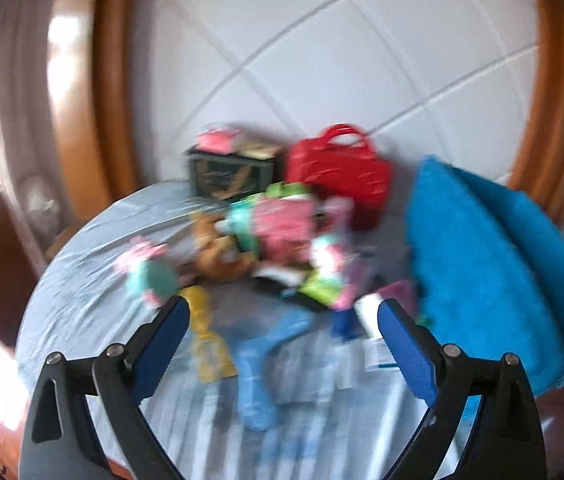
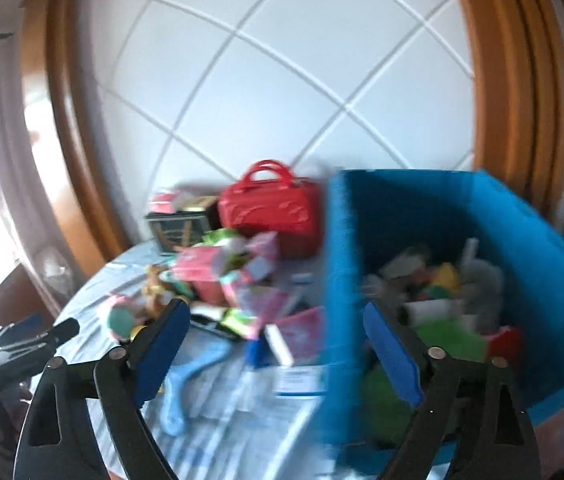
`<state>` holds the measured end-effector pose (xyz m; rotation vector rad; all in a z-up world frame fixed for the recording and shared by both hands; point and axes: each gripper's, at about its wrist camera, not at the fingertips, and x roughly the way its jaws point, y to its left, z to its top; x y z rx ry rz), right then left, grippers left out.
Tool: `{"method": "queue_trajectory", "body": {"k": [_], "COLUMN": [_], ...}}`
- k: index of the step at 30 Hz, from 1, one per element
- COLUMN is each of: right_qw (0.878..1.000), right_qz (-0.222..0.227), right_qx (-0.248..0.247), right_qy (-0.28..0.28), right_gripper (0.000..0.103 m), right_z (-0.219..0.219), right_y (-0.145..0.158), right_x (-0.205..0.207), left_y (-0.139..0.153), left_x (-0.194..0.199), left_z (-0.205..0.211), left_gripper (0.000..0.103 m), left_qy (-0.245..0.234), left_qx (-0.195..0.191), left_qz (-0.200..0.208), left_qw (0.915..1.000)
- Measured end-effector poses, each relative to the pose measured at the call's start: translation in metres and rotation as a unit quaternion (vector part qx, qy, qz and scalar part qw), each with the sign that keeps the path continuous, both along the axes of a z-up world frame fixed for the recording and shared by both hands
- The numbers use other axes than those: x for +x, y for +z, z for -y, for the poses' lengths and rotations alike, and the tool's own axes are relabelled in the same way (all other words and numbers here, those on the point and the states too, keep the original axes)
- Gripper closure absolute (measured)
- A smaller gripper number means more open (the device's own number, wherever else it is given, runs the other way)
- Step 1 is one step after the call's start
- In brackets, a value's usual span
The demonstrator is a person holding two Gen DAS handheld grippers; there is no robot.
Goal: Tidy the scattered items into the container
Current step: 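Withdraw both open tools from the crate back toward the table, then grasp the brown bear plush with the right tool while the left tool grasps the pink pig plush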
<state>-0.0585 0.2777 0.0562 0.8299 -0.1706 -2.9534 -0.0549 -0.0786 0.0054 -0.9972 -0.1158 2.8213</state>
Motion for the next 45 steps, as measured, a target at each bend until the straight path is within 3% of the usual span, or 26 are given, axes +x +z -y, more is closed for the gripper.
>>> {"method": "queue_trajectory", "body": {"k": [4, 8, 14, 18, 21, 31, 36, 40, 45], "right_qw": [0.999, 0.997, 0.990, 0.982, 0.979, 0.982, 0.986, 0.985, 0.975], "right_qz": [0.033, 0.059, 0.091, 0.131, 0.142, 0.167, 0.162, 0.172, 0.214], "right_qx": [0.003, 0.003, -0.003, -0.022, -0.007, -0.013, -0.014, 0.006, 0.017], "right_qy": [0.032, 0.055, 0.108, 0.134, 0.143, 0.084, 0.034, 0.007, 0.057], "right_gripper": [0.013, 0.013, 0.013, 0.013, 0.013, 0.013, 0.013, 0.013, 0.013], "right_z": [0.057, 0.093, 0.131, 0.162, 0.188, 0.252, 0.256, 0.252, 0.284], "right_y": [-0.021, -0.041, -0.080, -0.109, -0.120, -0.135, -0.129, -0.130, -0.168], "right_x": [-0.009, -0.029, -0.081, -0.120, -0.144, -0.213, -0.257, -0.298, -0.349], "left_y": [-0.028, -0.044, -0.057, -0.063, -0.075, -0.127, -0.162, -0.197, -0.240], "left_x": [-0.011, -0.024, -0.050, -0.067, -0.089, -0.224, -0.283, -0.315, -0.346], "left_z": [0.070, 0.114, 0.154, 0.177, 0.196, 0.242, 0.234, 0.223, 0.210], "left_gripper": [0.007, 0.007, 0.007, 0.007, 0.007, 0.007, 0.007, 0.007, 0.007], "left_qy": [0.040, 0.087, 0.146, 0.169, 0.177, 0.122, 0.083, 0.070, 0.068], "left_qx": [0.003, 0.010, -0.004, -0.005, -0.002, 0.003, -0.005, -0.001, -0.013], "left_qz": [0.037, 0.047, 0.072, 0.089, 0.103, 0.166, 0.198, 0.235, 0.280], "left_qw": [0.9985, 0.9951, 0.9867, 0.9816, 0.9789, 0.9785, 0.9767, 0.9695, 0.9574]}}
